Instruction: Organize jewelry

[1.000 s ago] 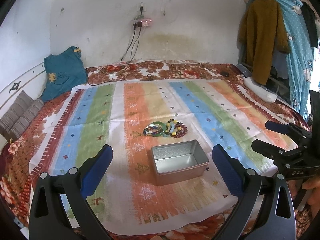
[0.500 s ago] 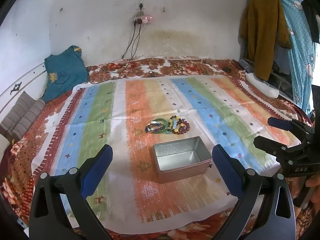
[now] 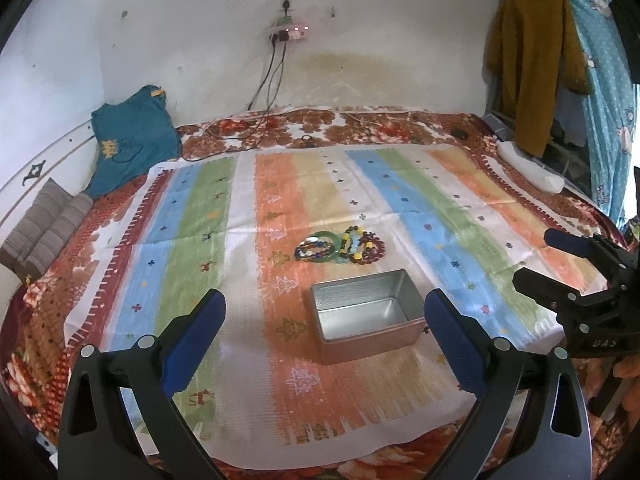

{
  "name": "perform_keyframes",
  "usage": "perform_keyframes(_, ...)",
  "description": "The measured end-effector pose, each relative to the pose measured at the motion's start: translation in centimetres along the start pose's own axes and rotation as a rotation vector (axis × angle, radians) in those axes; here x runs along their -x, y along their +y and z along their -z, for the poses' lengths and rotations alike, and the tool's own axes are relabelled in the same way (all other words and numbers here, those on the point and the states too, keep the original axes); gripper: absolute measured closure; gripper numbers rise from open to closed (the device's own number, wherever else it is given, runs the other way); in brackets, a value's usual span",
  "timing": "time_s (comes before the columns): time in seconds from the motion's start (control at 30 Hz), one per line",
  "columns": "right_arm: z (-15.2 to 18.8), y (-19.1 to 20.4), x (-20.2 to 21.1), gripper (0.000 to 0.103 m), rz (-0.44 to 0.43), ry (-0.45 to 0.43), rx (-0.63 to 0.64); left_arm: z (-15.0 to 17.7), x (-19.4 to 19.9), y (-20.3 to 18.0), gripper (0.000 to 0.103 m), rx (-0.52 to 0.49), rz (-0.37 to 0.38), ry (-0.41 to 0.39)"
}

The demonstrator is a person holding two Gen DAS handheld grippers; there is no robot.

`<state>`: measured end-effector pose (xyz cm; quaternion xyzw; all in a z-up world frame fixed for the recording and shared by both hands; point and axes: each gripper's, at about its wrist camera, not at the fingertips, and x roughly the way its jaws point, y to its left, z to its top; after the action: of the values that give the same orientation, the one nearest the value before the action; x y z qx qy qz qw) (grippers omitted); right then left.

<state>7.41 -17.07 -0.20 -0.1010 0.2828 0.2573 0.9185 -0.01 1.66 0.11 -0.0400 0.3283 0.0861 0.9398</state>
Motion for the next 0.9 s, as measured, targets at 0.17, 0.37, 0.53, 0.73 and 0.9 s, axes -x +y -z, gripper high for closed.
perform_keyframes(0.17,-0.6,-0.4,-1.0,0.004,-0.002,0.017,-0.012,-0.7,-0.9,-0.2,0.005,-0.003,-0.017,0.029)
perform_keyframes(0.37,-1.0,-1.1,-1.8,0.004,-0.004,0.036,-0.037,-1.5,-2.4,0.1,0.005,-0.002,-0.017,0.077)
perform_keyframes(0.53,-1.5,-1.4,-2.6,0.004,-0.004,0.056,-0.04,-2.0,-3.5,0.6,0.005,0.007,-0.053,0.099)
perform_keyframes(0.73,-2.8,-1.6,-4.8,0.004,0.018,0.088,-0.009,-3.9,-5.7,1.1,0.005,-0.009,-0.092,0.123)
perform_keyframes(0.9,-4.1,-2.0,-6.7,0.004,0.046,0.11,0.006,-5.4,-7.7,2.0,0.005,0.021,-0.095,0.155)
